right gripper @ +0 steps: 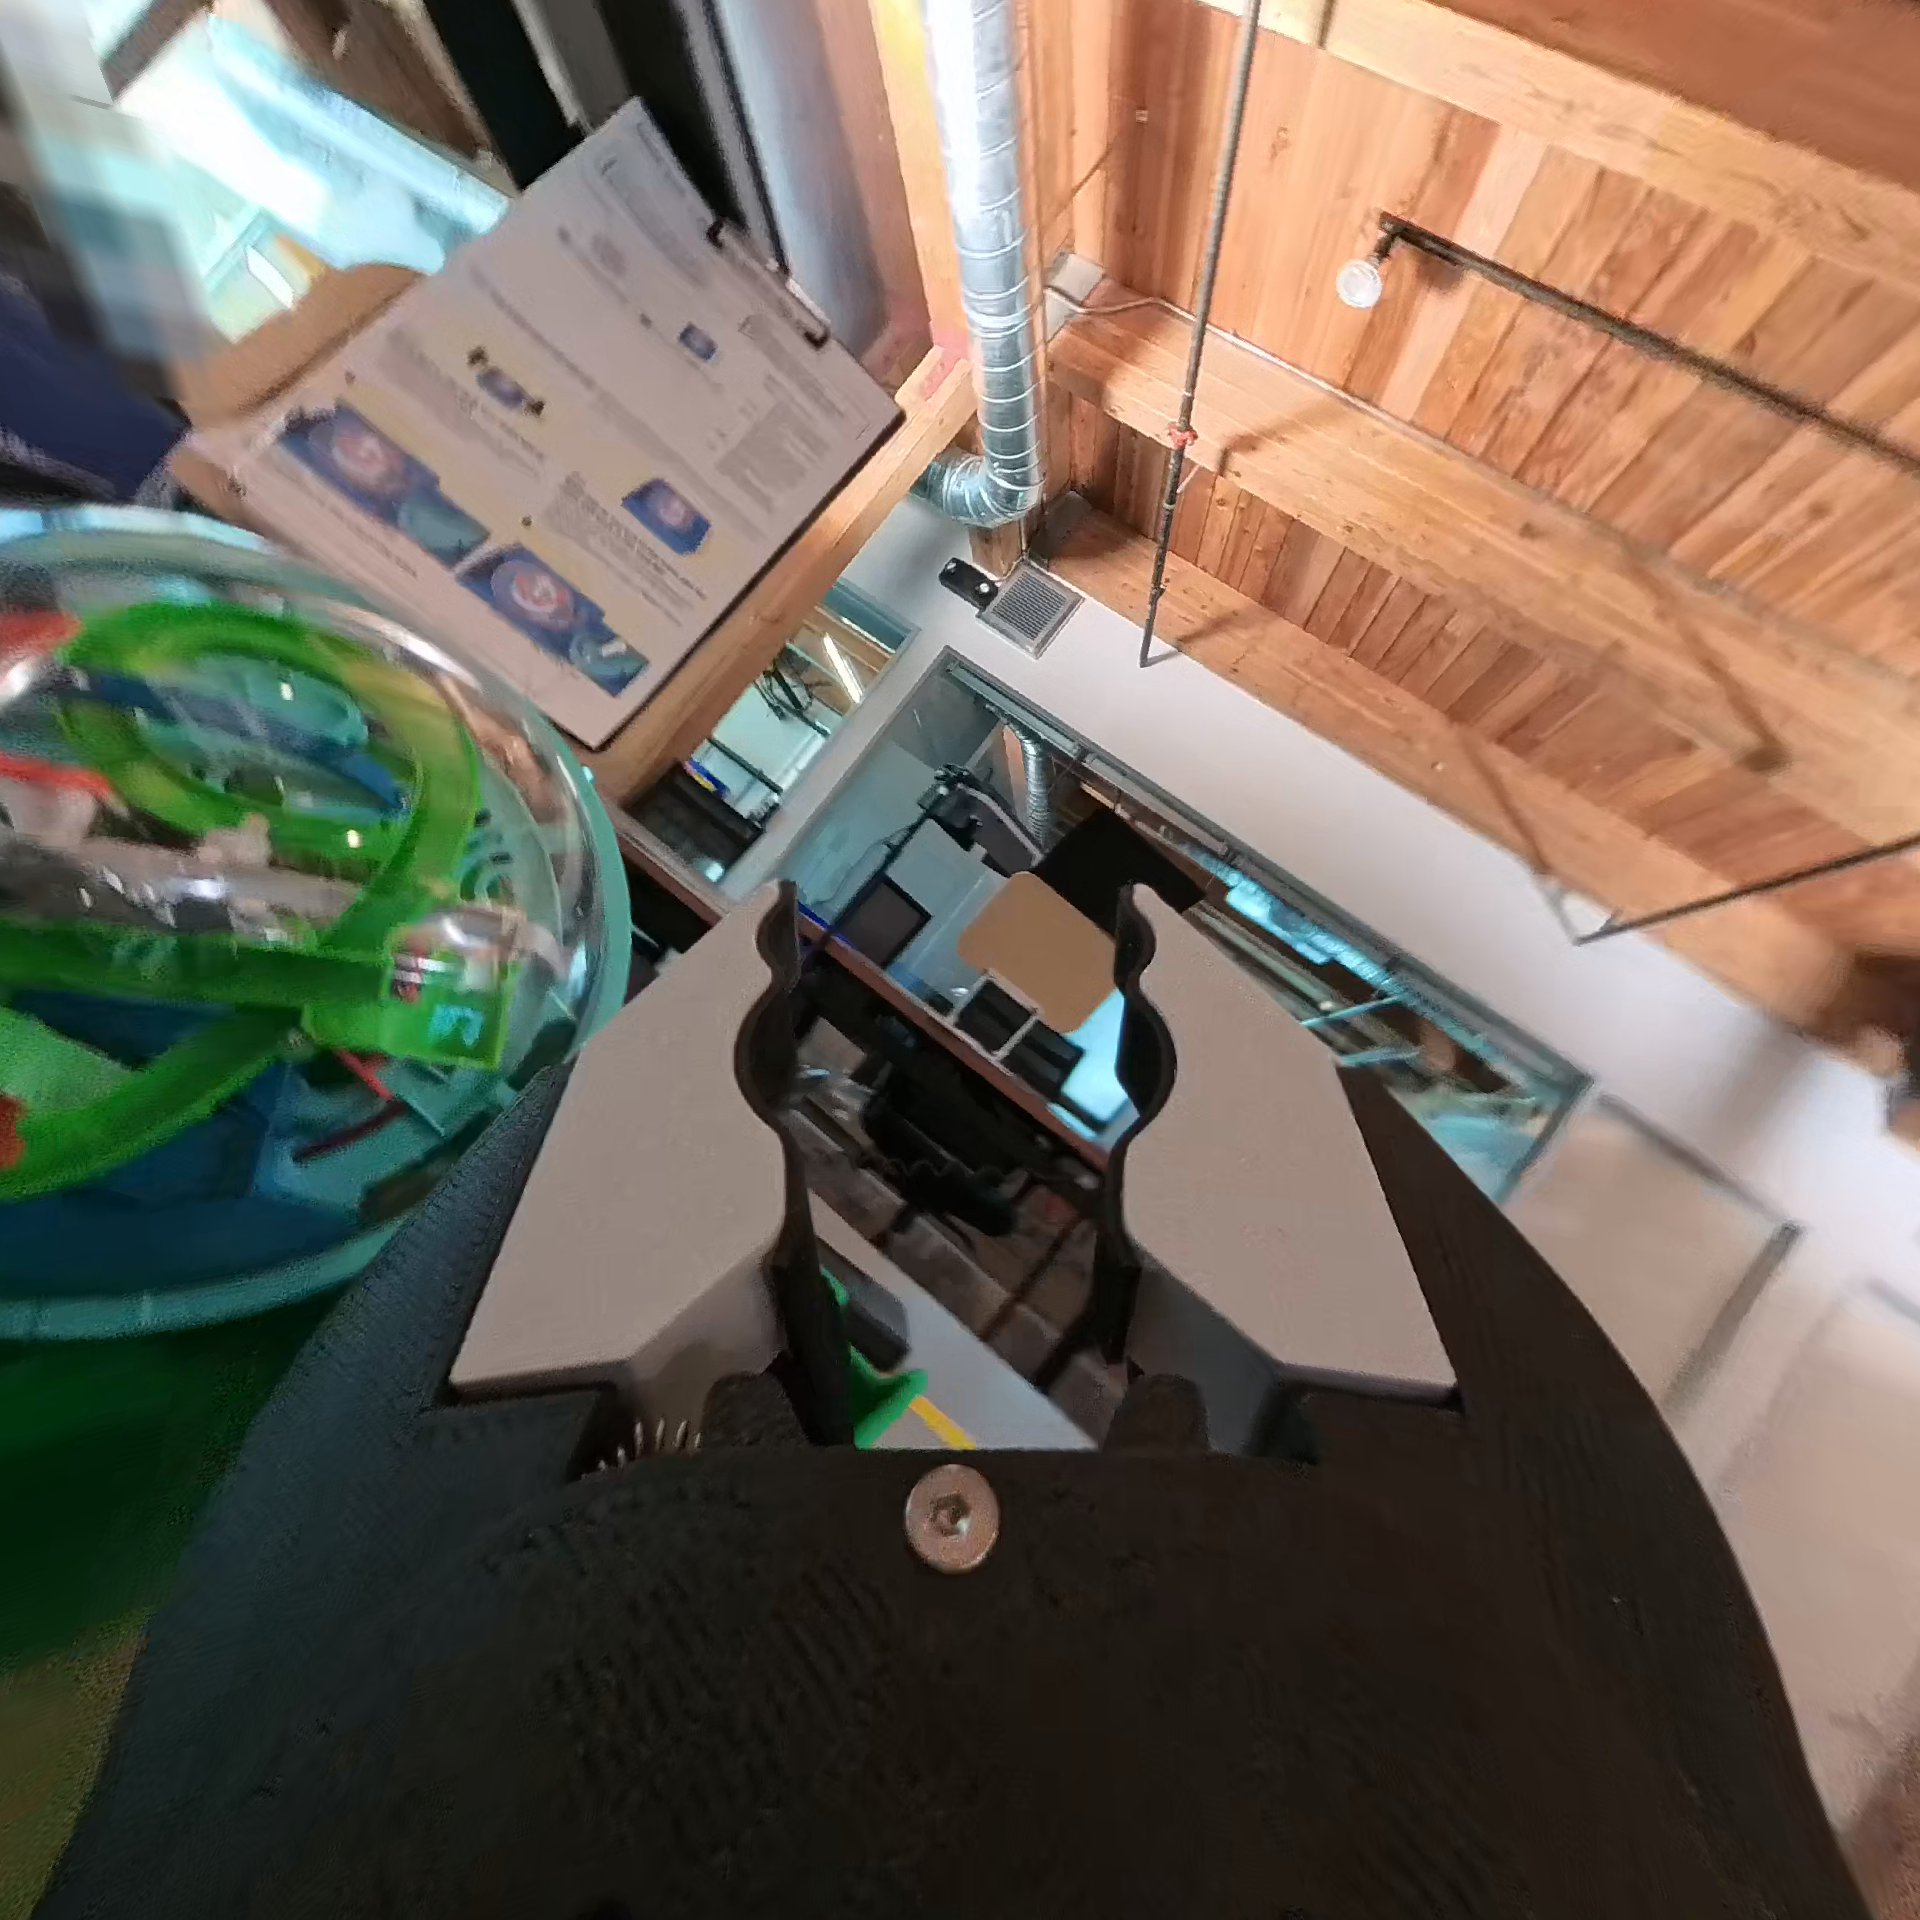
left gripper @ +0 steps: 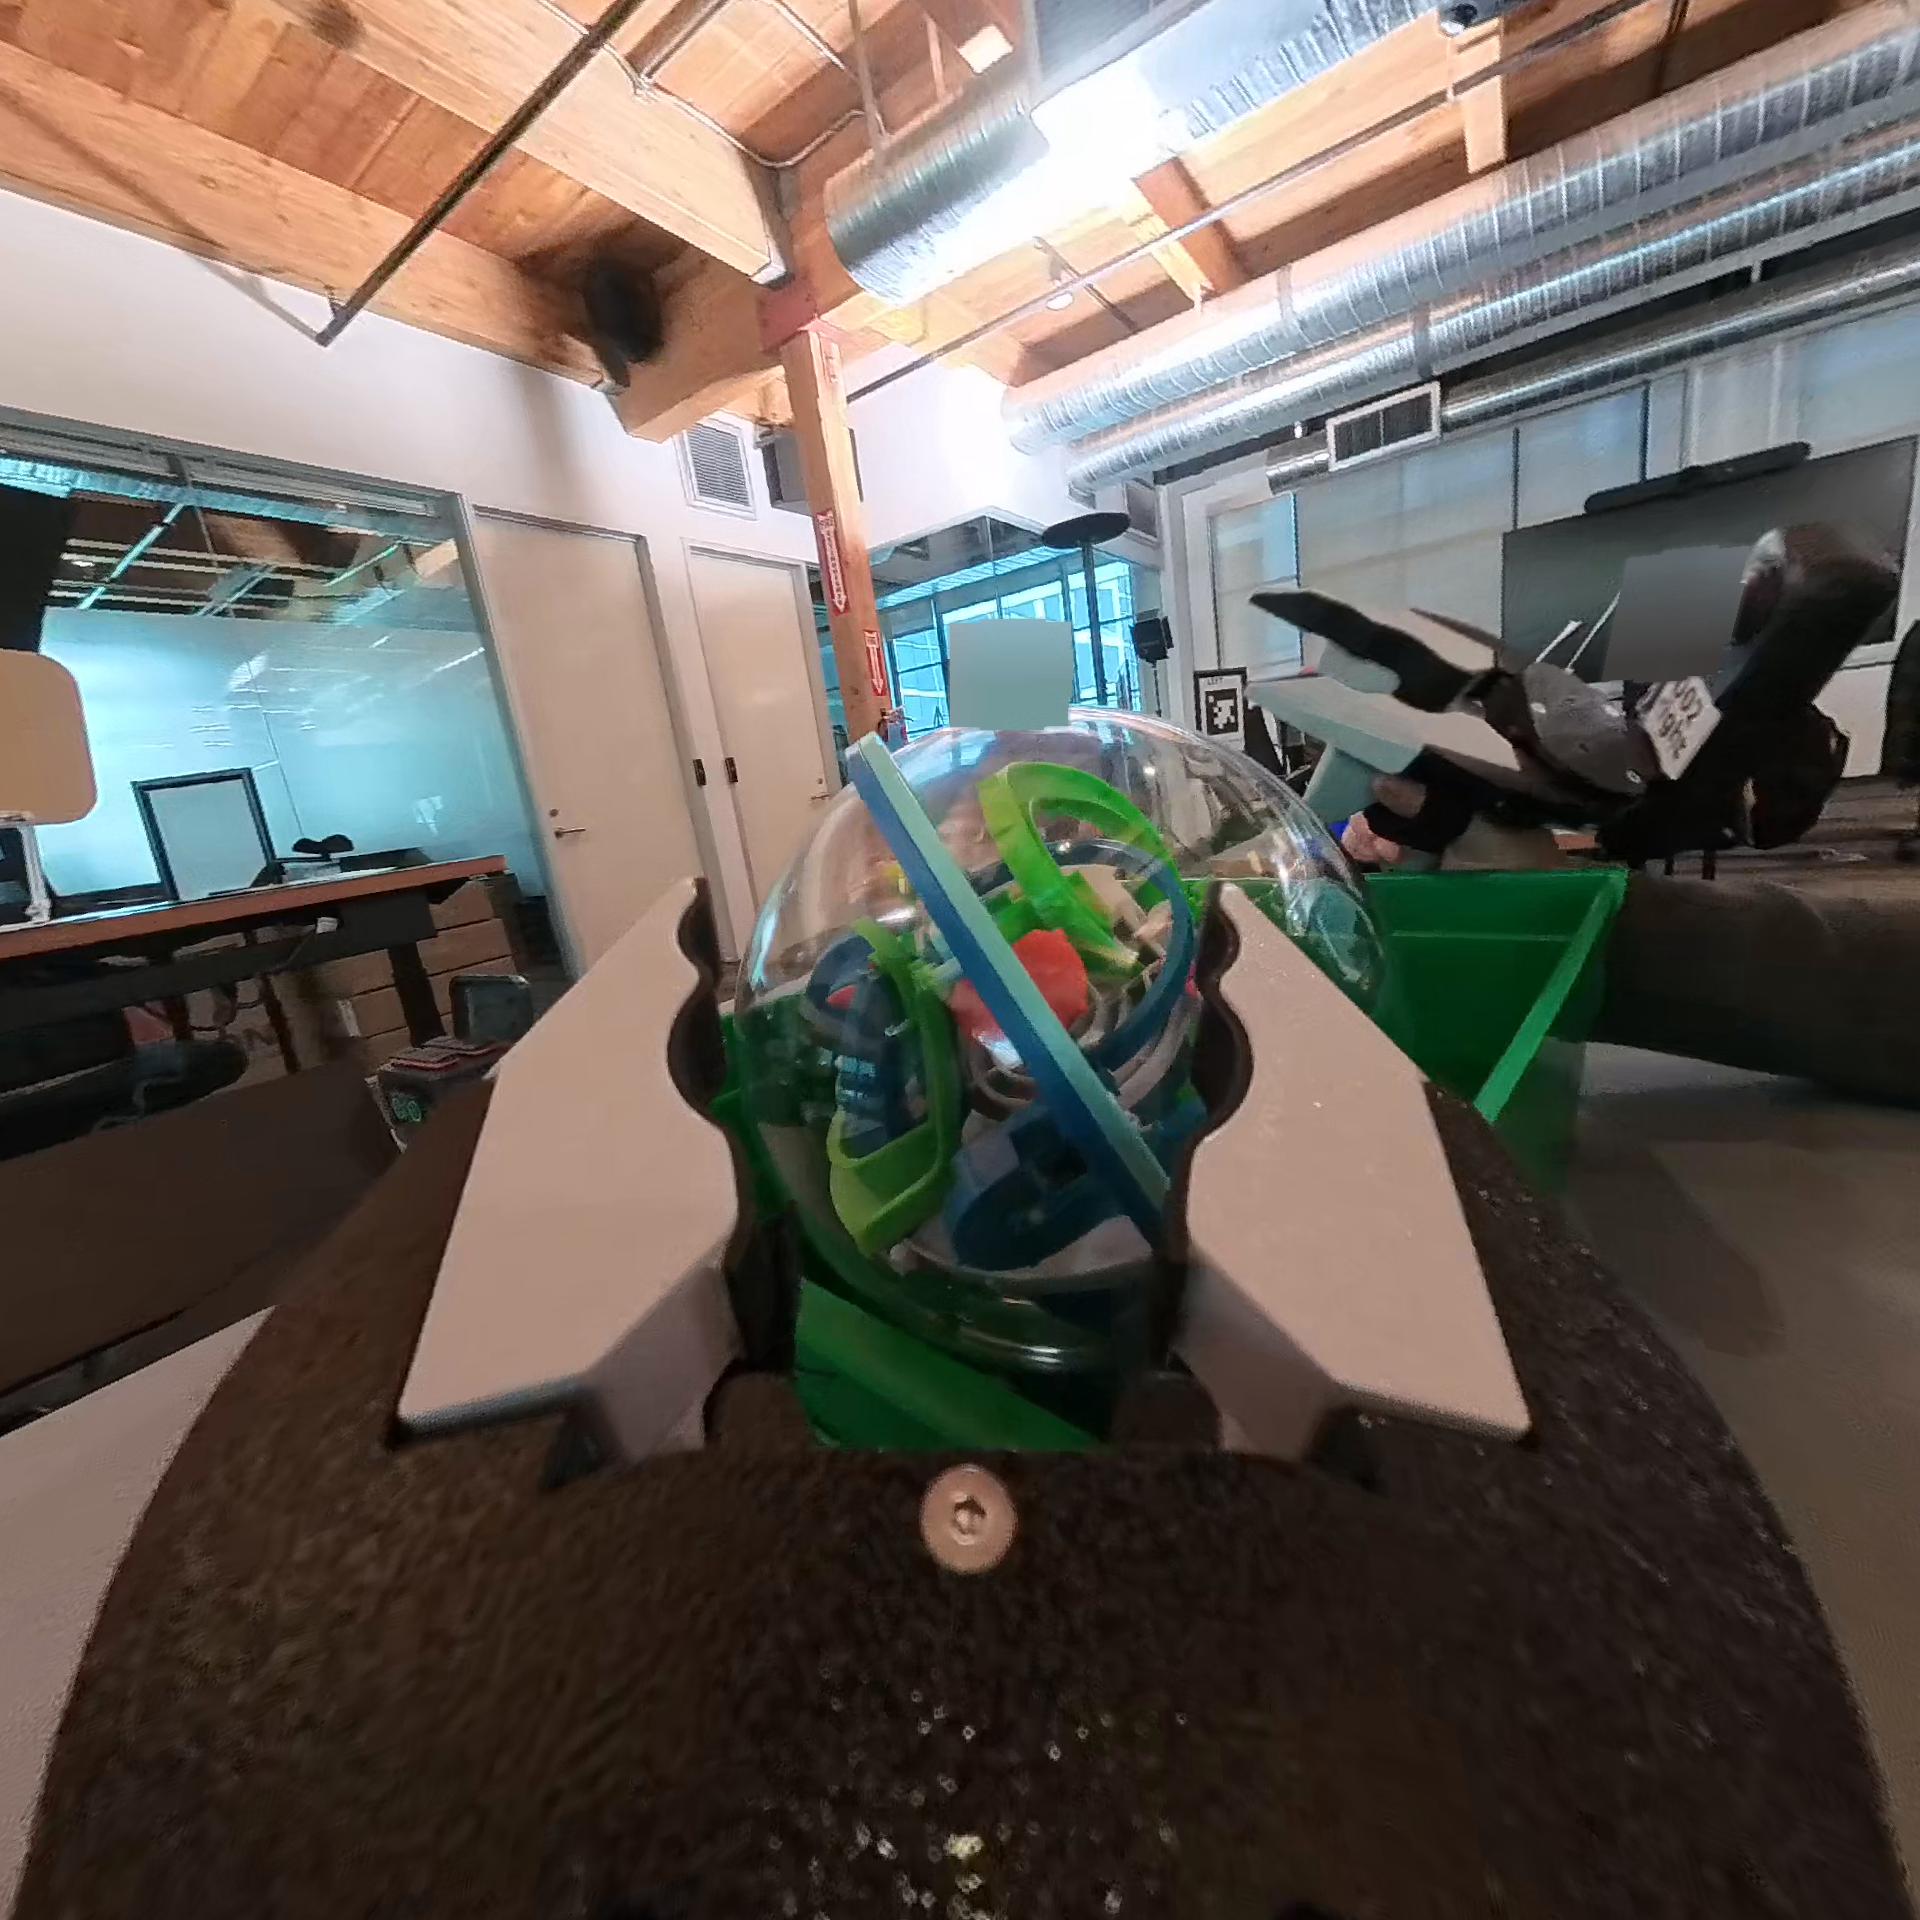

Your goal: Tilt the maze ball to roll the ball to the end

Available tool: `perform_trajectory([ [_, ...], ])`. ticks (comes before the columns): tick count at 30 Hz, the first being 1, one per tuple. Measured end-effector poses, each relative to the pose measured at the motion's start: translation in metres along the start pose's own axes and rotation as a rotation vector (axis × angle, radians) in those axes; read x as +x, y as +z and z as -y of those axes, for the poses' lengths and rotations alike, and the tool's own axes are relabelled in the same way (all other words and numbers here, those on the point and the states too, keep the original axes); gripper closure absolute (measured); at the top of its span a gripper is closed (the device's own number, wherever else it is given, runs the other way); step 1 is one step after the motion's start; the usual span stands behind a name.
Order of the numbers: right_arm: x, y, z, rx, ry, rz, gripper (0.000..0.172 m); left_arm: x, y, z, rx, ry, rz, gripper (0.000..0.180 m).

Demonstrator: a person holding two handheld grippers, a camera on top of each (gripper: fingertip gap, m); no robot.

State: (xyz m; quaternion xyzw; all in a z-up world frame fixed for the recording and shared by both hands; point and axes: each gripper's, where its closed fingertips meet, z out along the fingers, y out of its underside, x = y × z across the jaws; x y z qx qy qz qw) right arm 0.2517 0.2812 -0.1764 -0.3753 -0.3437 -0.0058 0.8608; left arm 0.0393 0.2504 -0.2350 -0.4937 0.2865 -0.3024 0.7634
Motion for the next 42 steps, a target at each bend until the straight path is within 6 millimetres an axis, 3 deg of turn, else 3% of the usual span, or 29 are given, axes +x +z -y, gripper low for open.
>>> perform_trajectory([
  [3, -0.007, -0.001, 0.003, -0.017, -0.165, 0.036, 0.112, -0.001, 0.0, -0.001, -0.003, -0.028, -0.008, 0.089],
  [7, -0.016, 0.0, 0.014, -0.006, -0.203, 0.084, 0.112, 0.002, 0.001, -0.001, -0.008, -0.014, -0.014, 0.09],
  [14, -0.002, -0.004, 0.039, 0.049, -0.213, 0.038, 0.114, 0.021, 0.004, 0.004, -0.002, 0.038, -0.077, 0.094],
  [31, 0.013, -0.004, 0.02, 0.012, -0.078, -0.001, 0.117, 0.072, 0.017, 0.022, 0.077, -0.013, -0.173, 0.087],
  [36, 0.021, -0.006, 0.019, 0.022, -0.023, -0.028, 0.117, 0.037, 0.002, 0.044, 0.168, 0.043, -0.008, 0.09],
  [42, 0.018, -0.004, 0.017, 0.015, -0.034, -0.023, 0.118, 0.02, 0.002, 0.025, 0.1, -0.003, 0.015, 0.089],
])
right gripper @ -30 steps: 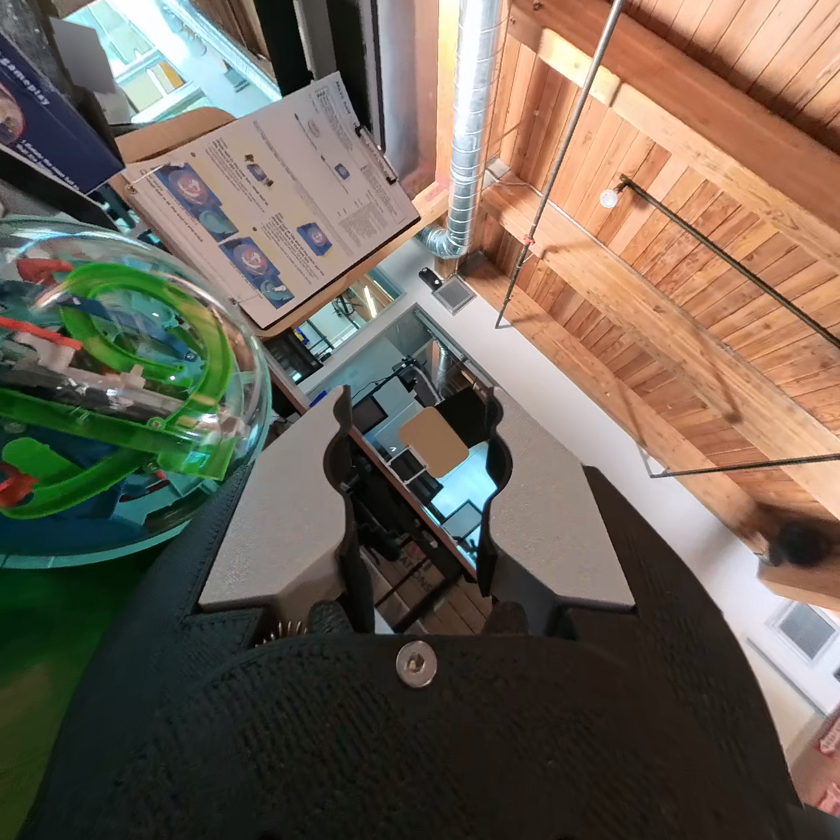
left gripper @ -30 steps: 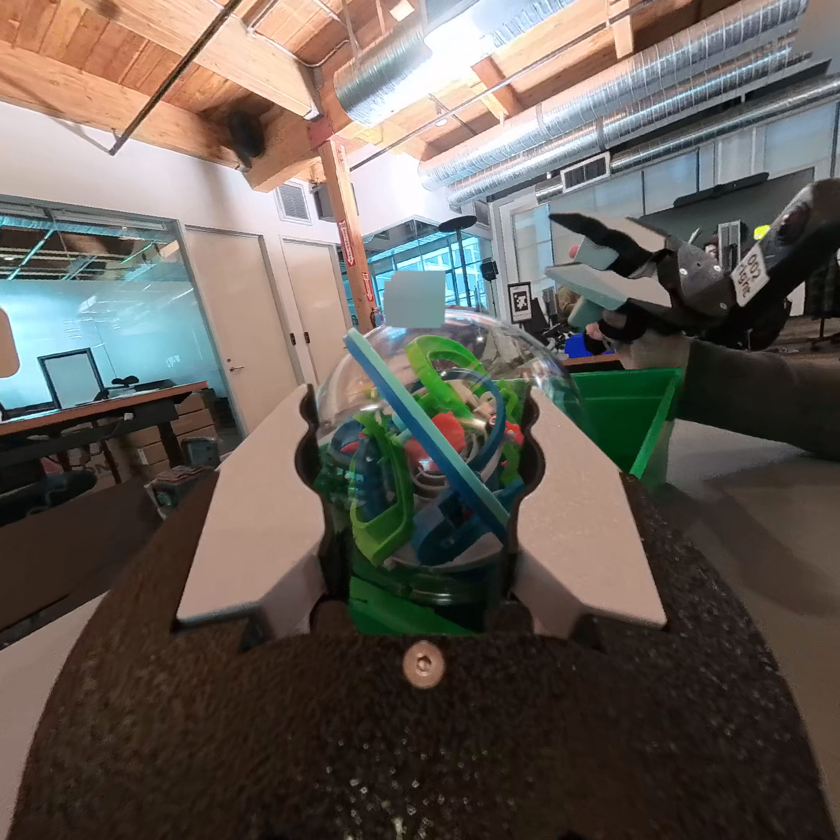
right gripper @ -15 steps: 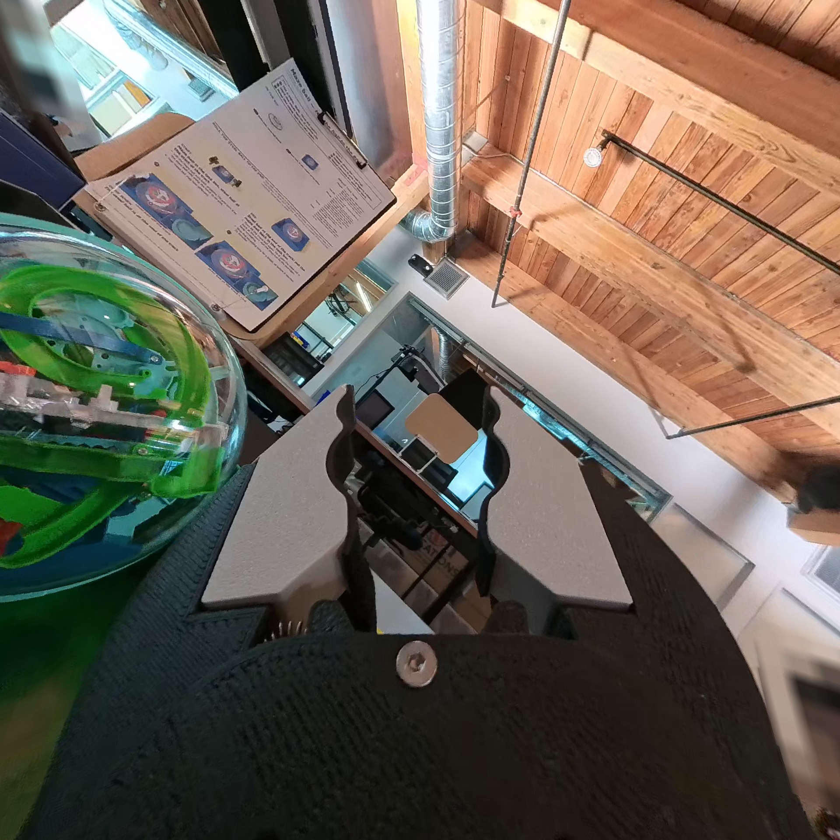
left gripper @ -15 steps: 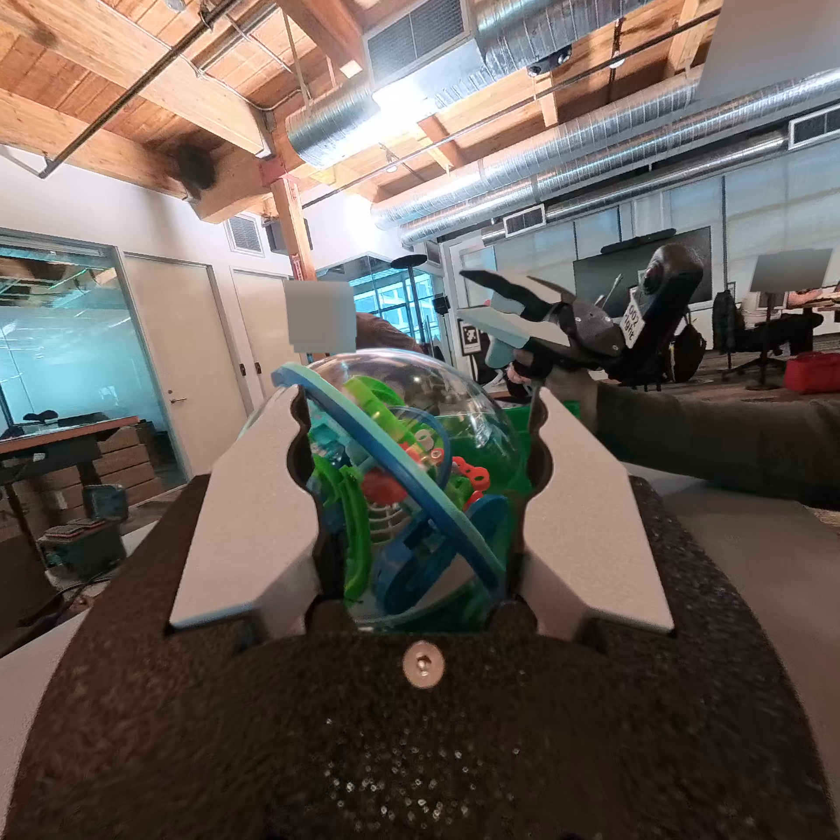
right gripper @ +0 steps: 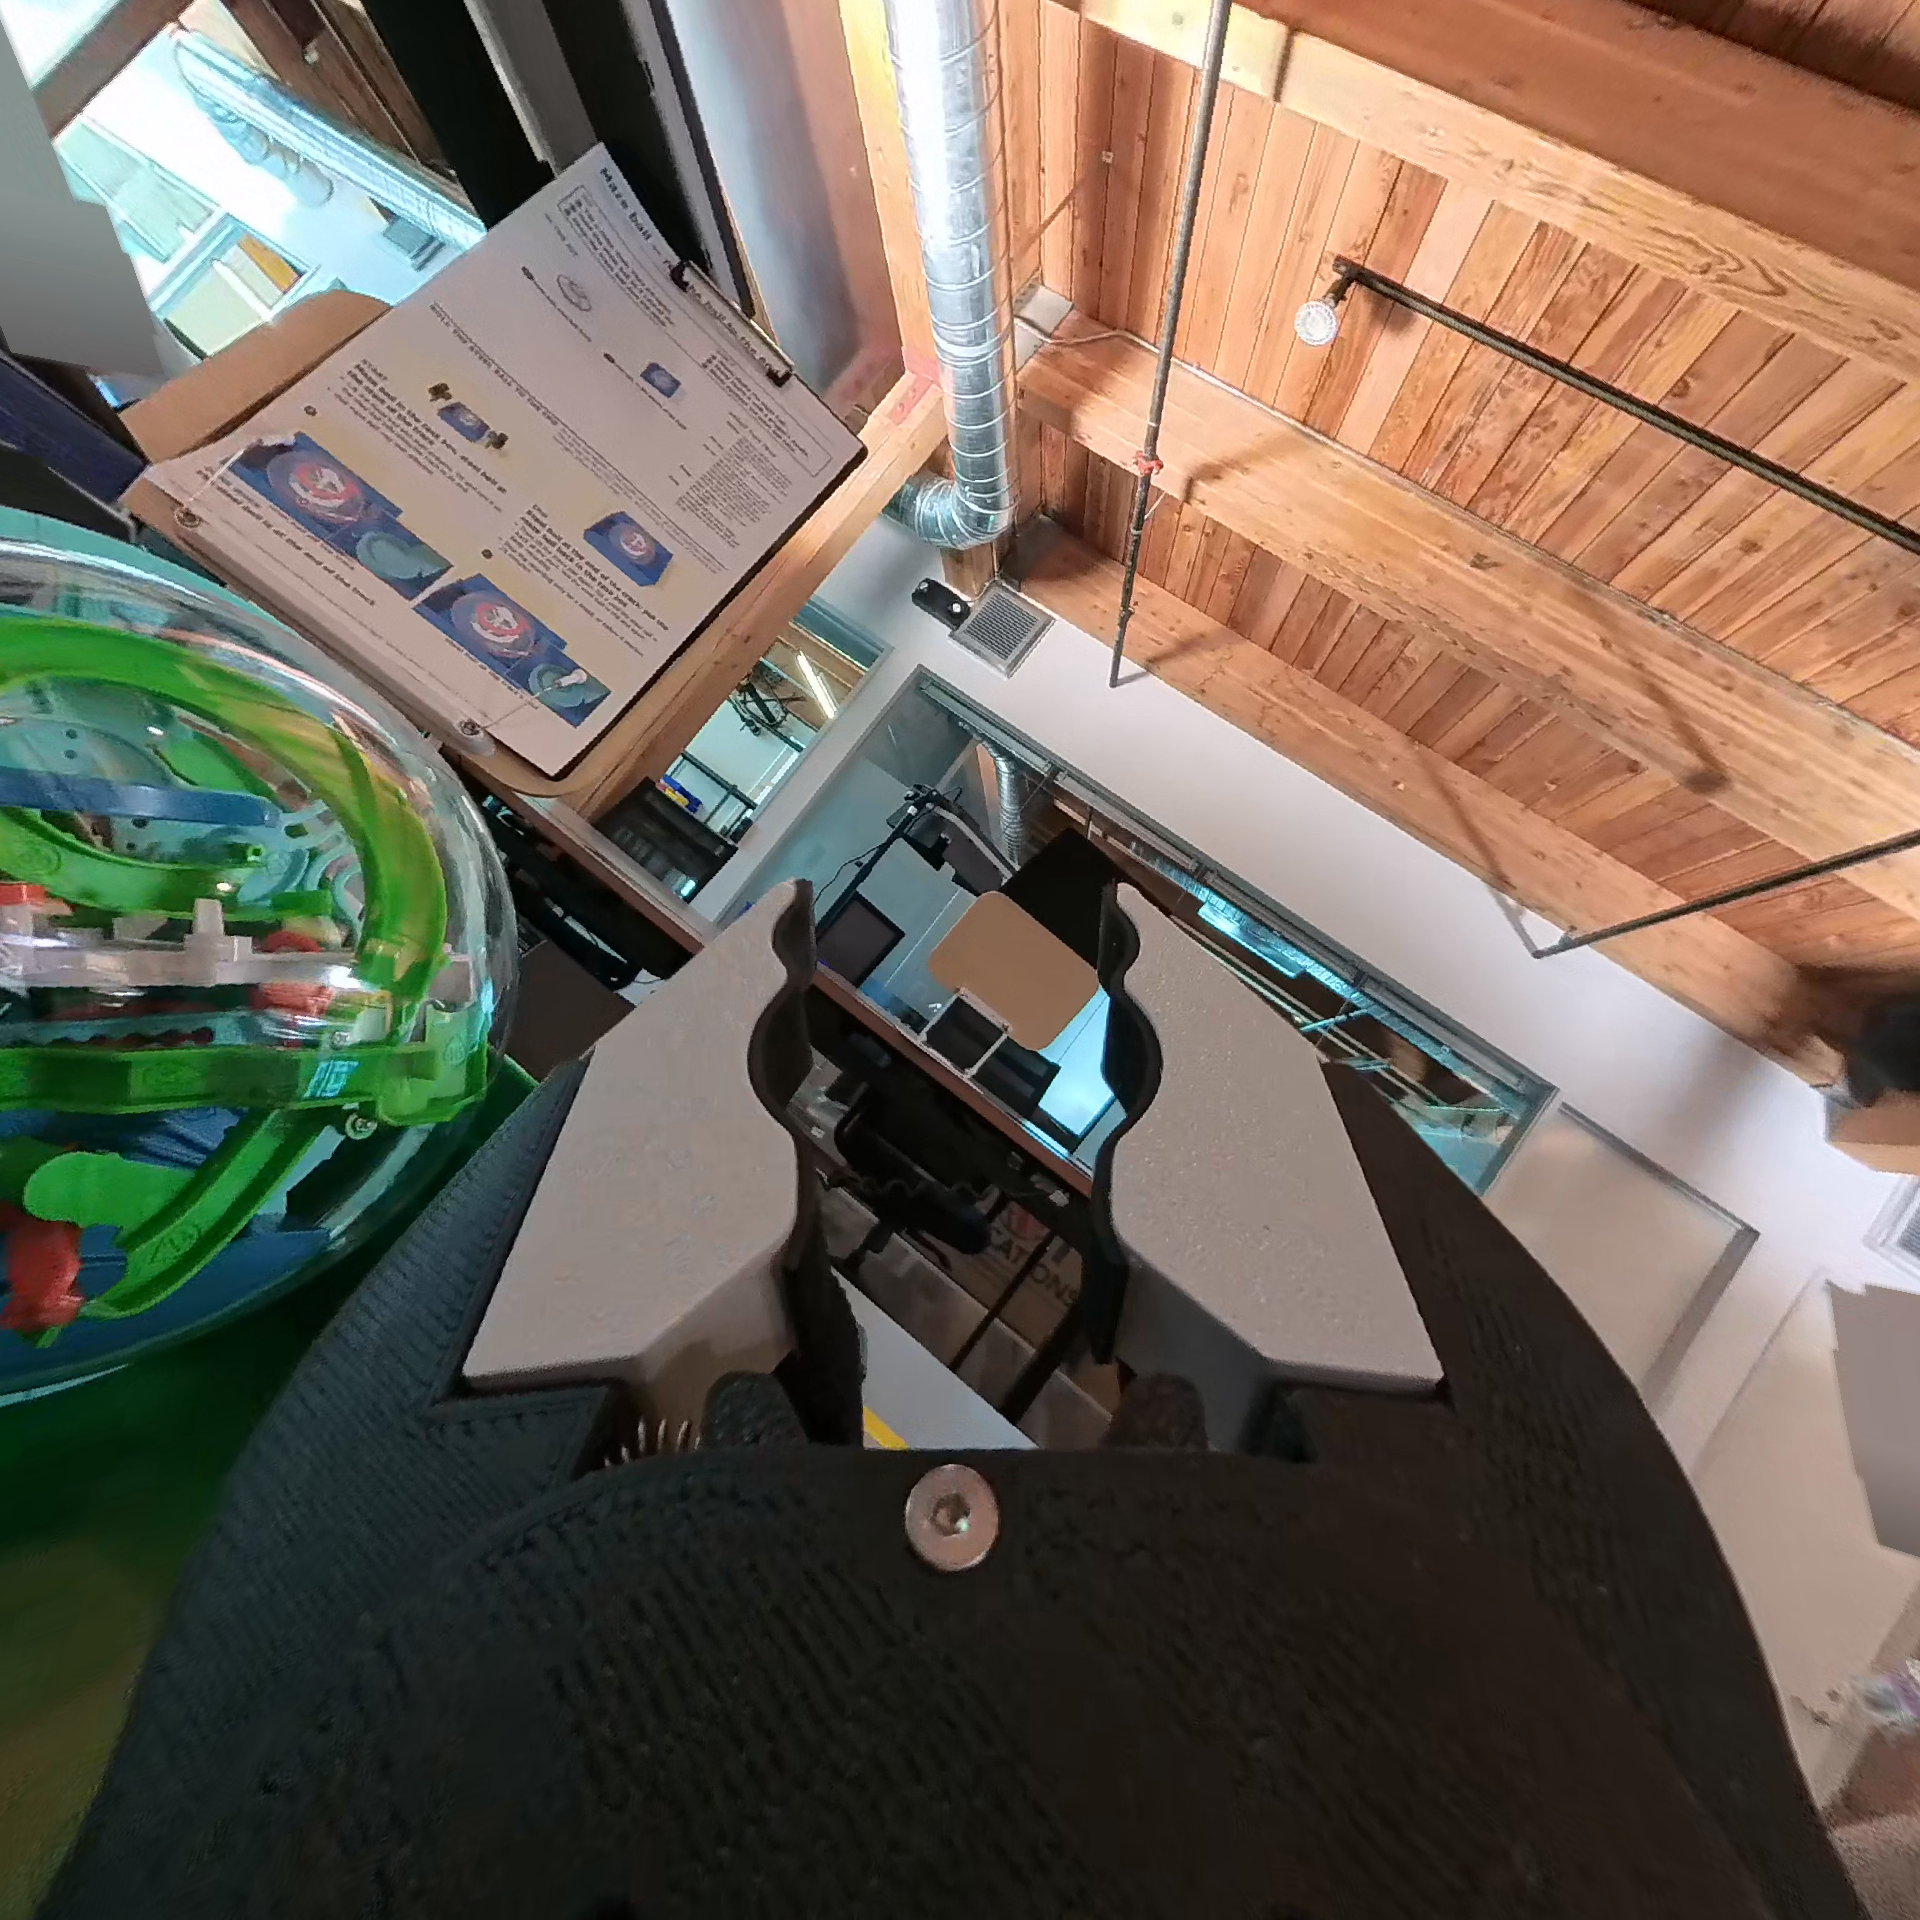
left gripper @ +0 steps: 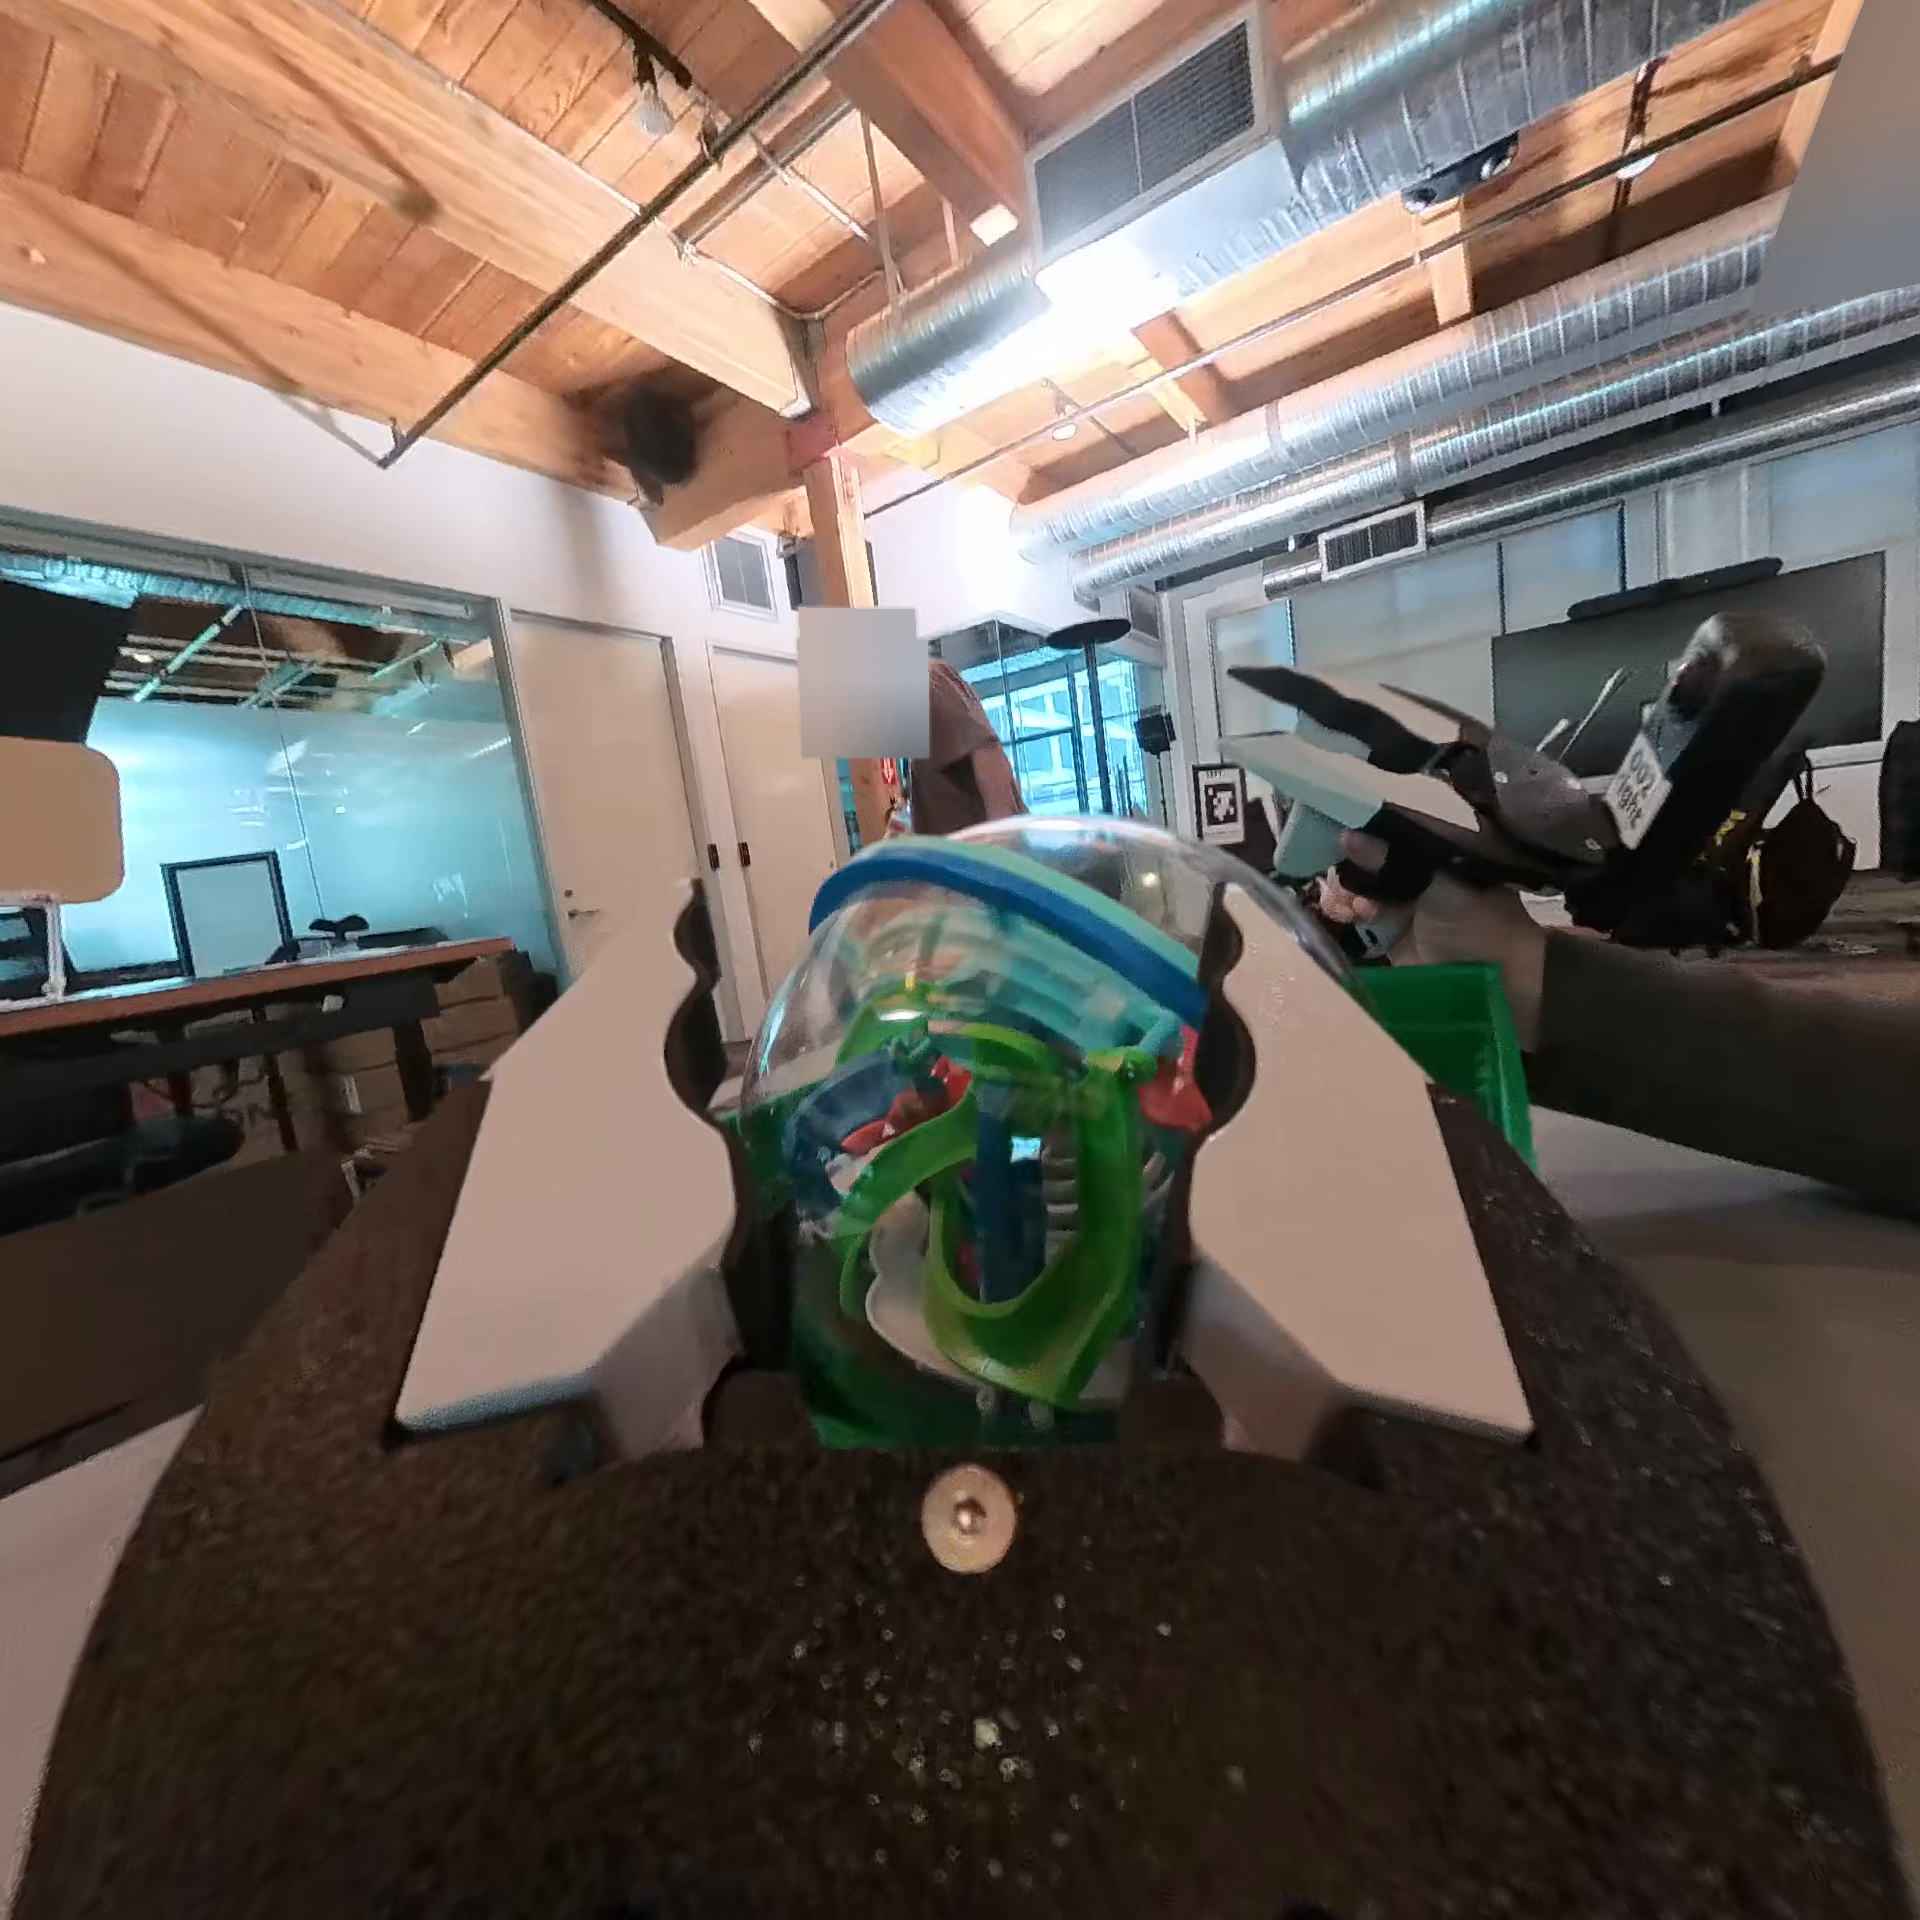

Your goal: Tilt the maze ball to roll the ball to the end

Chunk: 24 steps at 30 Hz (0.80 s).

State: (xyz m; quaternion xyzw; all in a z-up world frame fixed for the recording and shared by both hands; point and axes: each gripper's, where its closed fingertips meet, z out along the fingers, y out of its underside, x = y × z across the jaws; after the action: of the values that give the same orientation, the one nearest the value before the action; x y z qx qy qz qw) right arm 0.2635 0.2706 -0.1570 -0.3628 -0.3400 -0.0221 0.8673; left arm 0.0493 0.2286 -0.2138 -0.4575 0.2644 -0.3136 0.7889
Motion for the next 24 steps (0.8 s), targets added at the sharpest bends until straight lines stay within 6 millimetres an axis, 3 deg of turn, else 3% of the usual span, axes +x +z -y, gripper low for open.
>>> perform_trajectory([
  [19, -0.001, 0.001, -0.001, -0.002, -0.013, 0.001, 0.119, -0.002, 0.001, -0.012, -0.07, -0.09, -0.028, 0.099],
  [24, -0.003, 0.003, -0.002, -0.011, 0.003, 0.021, 0.115, 0.021, 0.01, -0.021, -0.113, -0.207, -0.149, 0.084],
])
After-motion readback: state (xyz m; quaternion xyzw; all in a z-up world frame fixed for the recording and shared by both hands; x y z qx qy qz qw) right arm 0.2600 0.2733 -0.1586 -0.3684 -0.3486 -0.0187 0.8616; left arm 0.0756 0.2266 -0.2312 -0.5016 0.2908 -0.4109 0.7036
